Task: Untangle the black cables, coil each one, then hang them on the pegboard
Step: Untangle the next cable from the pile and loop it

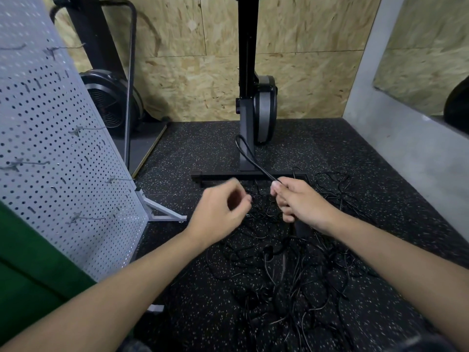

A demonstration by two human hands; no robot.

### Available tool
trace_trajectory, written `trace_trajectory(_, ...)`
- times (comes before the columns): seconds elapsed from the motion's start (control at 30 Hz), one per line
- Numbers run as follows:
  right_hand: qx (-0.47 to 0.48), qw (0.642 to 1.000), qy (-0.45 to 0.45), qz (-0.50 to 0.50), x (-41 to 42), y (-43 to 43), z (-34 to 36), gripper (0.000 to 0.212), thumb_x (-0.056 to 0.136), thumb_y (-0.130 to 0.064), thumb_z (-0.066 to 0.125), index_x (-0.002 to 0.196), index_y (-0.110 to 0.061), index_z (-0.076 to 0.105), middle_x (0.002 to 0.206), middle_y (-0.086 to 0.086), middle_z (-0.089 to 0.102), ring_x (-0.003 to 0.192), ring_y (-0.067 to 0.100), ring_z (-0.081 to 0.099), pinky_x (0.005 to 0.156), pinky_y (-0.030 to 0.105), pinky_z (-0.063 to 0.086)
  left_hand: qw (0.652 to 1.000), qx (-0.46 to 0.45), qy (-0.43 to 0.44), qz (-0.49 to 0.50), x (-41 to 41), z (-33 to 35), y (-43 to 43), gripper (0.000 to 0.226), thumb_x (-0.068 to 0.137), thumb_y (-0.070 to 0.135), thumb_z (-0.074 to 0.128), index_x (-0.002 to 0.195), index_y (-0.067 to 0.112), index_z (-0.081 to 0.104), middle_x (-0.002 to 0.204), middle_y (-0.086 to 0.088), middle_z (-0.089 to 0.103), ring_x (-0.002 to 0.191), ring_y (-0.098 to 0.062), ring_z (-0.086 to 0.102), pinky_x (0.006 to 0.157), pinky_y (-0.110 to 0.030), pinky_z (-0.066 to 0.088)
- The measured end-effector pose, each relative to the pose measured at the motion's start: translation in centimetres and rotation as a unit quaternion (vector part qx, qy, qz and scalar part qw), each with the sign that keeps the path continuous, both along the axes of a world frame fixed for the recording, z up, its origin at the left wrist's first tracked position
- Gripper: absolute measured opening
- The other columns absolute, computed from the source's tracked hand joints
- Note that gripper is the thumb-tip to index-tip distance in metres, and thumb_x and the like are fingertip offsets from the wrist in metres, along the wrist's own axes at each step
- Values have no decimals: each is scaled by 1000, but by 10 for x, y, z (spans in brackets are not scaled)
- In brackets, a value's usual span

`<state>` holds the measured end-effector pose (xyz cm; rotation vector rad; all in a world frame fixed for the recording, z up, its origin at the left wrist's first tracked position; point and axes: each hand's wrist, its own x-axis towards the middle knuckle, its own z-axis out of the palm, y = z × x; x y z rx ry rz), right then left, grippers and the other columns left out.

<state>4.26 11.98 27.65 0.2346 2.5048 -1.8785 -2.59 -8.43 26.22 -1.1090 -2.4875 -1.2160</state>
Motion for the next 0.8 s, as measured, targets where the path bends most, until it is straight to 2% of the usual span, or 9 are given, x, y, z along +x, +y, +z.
trace_trajectory(0.1, -6, 1000, 12, 7, -2, -3, -1, 30, 114, -25, 38, 92, -10, 53, 60, -8, 35, 50, 9, 32, 51, 28, 43, 991, -98, -71, -52, 2, -6, 9, 22, 96, 42, 69, 84, 26, 76, 75, 12, 74, 69, 1, 64, 67, -22, 46)
trace_trajectory(0.2, -44, 998, 31, -12, -3, -9, 3, 31, 114, -22, 39, 89, -10, 54, 58, -8, 34, 48, 8, 32, 55, 32, 47, 967, -155, -142, -144, 10, -12, 15, 25, 97, 46, 70, 116, 30, 75, 101, 19, 76, 90, 14, 65, 82, -12, 48)
trace_trajectory(0.3, -46, 998, 39, -1, -4, -13, 8, 31, 113, -22, 39, 90, -9, 55, 61, -5, 34, 49, 8, 33, 62, 38, 48, 952, -145, -201, -178, 17, -23, 21, 26, 96, 48, 71, 115, 30, 75, 108, 17, 75, 98, 7, 66, 97, -23, 50)
trace_trajectory(0.37, -29, 999, 42, 6, -3, -12, 11, 31, 113, -22, 40, 90, -9, 55, 61, -4, 35, 50, 8, 34, 64, 40, 45, 944, -123, -248, -181, 19, -22, 25, 17, 93, 52, 73, 90, 35, 72, 89, 18, 69, 83, -2, 62, 88, -30, 50)
trace_trajectory(0.4, -24, 999, 44, 3, -3, -11, 12, 31, 113, -21, 40, 89, -9, 55, 61, -4, 36, 49, 9, 34, 62, 38, 46, 936, -120, -276, -179, 19, -18, 27, 24, 92, 54, 73, 82, 32, 69, 81, 16, 64, 76, -6, 57, 81, -31, 47)
trace_trajectory(0.5, 4, 998, 58, -13, -2, -7, 16, 30, 113, -20, 40, 89, -9, 54, 59, -5, 35, 47, 10, 34, 53, 36, 52, 910, -173, -335, -174, 18, -10, 30, 27, 94, 49, 72, 82, 25, 75, 73, 5, 56, 69, -6, 49, 72, -23, 38)
trace_trajectory(0.67, 93, 994, 48, -7, -2, -4, 8, 31, 112, -25, 42, 89, -10, 56, 55, -12, 40, 45, 9, 40, 59, 46, 60, 898, -198, -351, -177, 15, -14, 25, 16, 88, 37, 77, 86, 21, 78, 85, -7, 69, 84, -7, 57, 88, -30, 43)
trace_trajectory(0.73, 127, 991, 40, -28, -2, -1, 6, 31, 111, -28, 43, 90, -11, 58, 53, -15, 45, 44, 9, 46, 64, 50, 59, 898, -198, -350, -182, 13, -15, 23, 3, 90, 25, 77, 90, 22, 79, 80, 8, 72, 81, 1, 59, 83, -22, 43)
trace_trajectory(0.8, 130, 989, 33, -56, -2, 2, 5, 30, 111, -28, 44, 90, -12, 60, 54, -15, 48, 45, 12, 48, 62, 48, 53, 900, -201, -345, -175, 10, -15, 22, 12, 88, 15, 78, 92, 26, 78, 74, 20, 67, 75, 5, 58, 76, -17, 41)
